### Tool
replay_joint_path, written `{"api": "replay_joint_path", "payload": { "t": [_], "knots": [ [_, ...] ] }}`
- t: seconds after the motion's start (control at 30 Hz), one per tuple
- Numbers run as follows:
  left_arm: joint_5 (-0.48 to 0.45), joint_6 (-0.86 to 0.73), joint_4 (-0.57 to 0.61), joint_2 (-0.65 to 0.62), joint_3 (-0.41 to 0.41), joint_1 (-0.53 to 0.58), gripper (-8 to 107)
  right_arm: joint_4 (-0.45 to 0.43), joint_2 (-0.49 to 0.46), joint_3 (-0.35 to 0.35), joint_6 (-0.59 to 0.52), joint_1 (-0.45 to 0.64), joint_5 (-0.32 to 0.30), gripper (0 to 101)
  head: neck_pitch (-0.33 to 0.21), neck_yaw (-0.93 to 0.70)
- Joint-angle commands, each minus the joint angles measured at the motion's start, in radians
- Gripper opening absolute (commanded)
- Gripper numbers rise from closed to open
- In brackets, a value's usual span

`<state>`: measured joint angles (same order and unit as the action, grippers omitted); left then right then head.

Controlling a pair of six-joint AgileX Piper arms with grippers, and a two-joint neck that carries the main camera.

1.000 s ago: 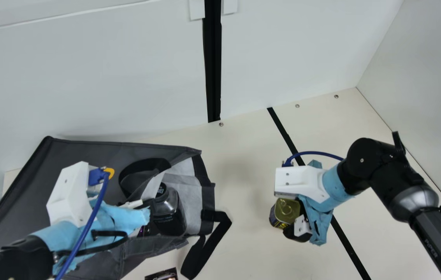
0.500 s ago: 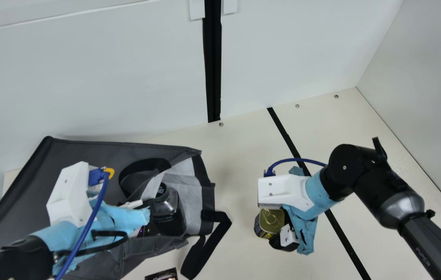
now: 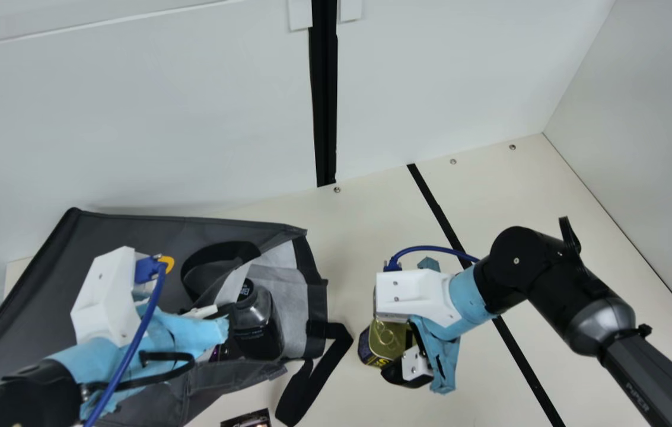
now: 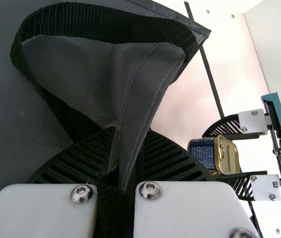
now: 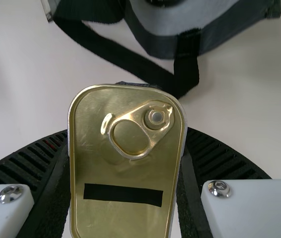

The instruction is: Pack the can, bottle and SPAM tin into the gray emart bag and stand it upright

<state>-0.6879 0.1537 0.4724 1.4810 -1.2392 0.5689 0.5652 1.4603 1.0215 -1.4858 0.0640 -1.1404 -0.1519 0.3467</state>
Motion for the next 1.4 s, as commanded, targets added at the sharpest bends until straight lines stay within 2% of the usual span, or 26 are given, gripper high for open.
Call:
{"api": "replay_joint_path", "payload": {
  "t": [0.0,0.33,0.67,0.93,1.37],
  "knots": [
    [0.0,0.0,0.0,0.0,0.0,0.0,-8,0.041,0.002,-0.006,-0.014,0.0,0.01,0,-0.023,0.002],
    [0.0,0.0,0.0,0.0,0.0,0.0,-8,0.179,0.015,-0.024,-0.072,-0.013,0.046,0,-0.023,0.002],
    [0.0,0.0,0.0,0.0,0.0,0.0,-8,0.262,0.053,-0.014,-0.094,-0.064,0.081,0,-0.023,0.002],
    [0.0,0.0,0.0,0.0,0.0,0.0,-8,0.304,0.112,0.026,-0.093,-0.118,0.114,0,-0.023,0.002],
    [0.0,0.0,0.0,0.0,0.0,0.0,-8,0.346,0.227,0.135,-0.06,-0.206,0.155,0,-0.023,0.002]
  ]
}}
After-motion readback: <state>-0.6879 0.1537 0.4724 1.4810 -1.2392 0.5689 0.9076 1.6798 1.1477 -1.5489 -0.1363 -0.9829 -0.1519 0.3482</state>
